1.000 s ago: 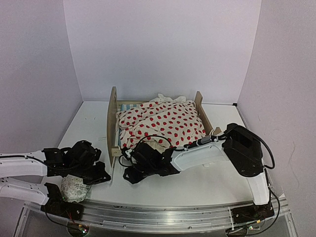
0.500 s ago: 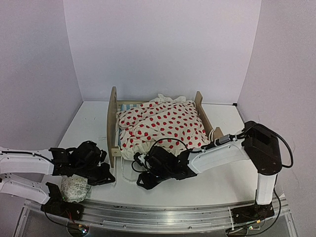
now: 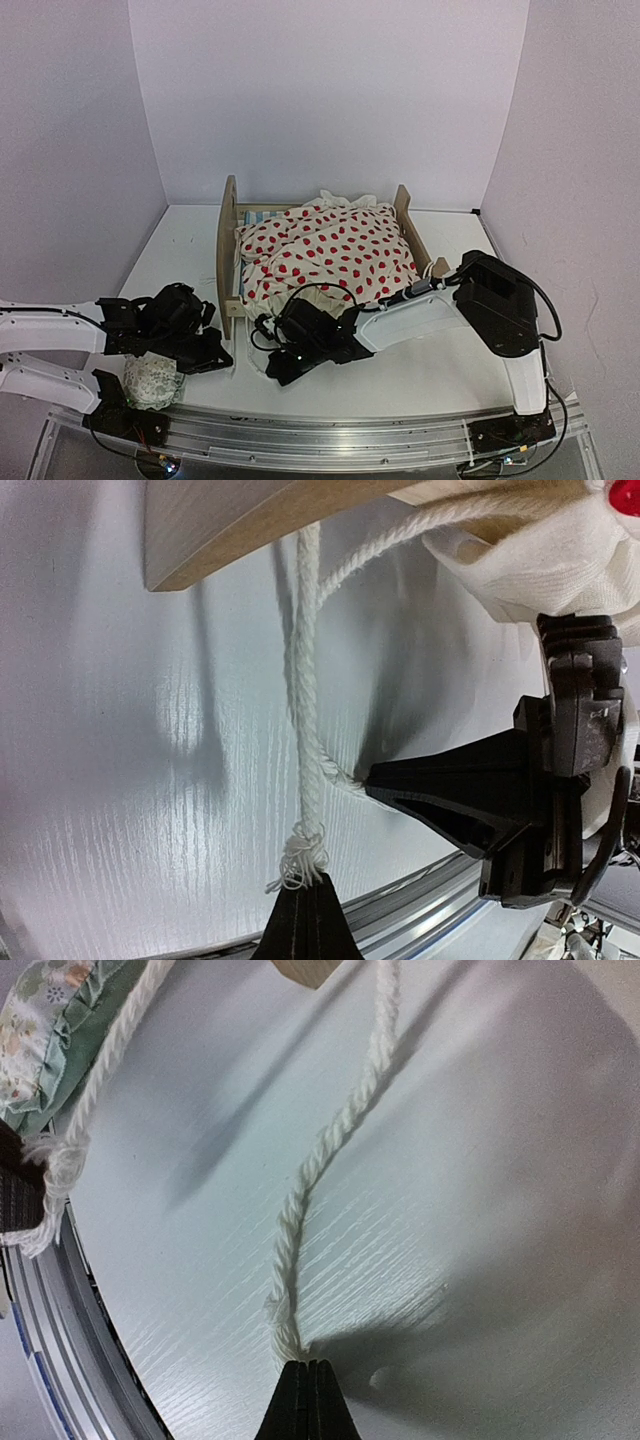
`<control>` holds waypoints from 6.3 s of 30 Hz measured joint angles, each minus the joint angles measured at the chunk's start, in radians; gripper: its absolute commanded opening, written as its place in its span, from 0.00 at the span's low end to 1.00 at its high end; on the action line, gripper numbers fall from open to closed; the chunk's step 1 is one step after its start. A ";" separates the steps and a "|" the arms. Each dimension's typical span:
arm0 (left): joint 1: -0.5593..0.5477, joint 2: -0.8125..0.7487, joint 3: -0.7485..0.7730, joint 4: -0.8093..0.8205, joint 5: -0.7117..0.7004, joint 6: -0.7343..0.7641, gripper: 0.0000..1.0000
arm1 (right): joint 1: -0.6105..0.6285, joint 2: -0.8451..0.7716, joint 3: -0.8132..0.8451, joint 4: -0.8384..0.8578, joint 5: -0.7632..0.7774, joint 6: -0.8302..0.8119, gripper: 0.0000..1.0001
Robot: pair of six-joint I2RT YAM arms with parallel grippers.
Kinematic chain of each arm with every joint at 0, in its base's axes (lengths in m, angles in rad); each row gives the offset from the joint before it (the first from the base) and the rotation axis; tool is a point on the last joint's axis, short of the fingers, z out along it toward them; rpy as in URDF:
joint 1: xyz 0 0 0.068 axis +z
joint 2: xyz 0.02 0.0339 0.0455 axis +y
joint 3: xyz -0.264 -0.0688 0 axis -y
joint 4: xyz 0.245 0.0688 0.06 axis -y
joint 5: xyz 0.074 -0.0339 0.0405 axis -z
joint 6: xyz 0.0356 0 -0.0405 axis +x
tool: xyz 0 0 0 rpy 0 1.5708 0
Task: Set up the pet bed
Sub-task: Cross the left ropes of the mattress closest to the robot.
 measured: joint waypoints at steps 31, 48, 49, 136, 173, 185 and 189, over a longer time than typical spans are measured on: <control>0.000 -0.105 0.000 -0.063 -0.024 0.000 0.00 | 0.020 0.063 0.407 -0.020 0.031 0.092 0.00; 0.001 -0.118 0.000 -0.091 -0.053 0.003 0.00 | 0.025 0.234 0.586 -0.059 0.060 0.119 0.00; 0.001 -0.122 0.000 -0.091 -0.054 0.003 0.00 | 0.025 0.234 0.586 -0.060 0.060 0.114 0.00; 0.229 0.430 0.192 0.034 -0.234 0.318 0.28 | 0.031 -0.563 -0.270 -0.095 0.455 -0.044 0.46; 0.223 0.361 0.104 0.101 -0.238 0.236 0.00 | 0.031 -0.546 -0.207 -0.188 0.430 -0.026 0.44; 0.221 0.164 0.236 -0.081 -0.254 0.265 0.00 | 0.031 -0.464 -0.206 -0.172 0.421 0.000 0.44; 0.221 0.159 0.237 -0.124 -0.244 0.258 0.00 | 0.031 -0.431 -0.194 -0.159 0.413 0.005 0.44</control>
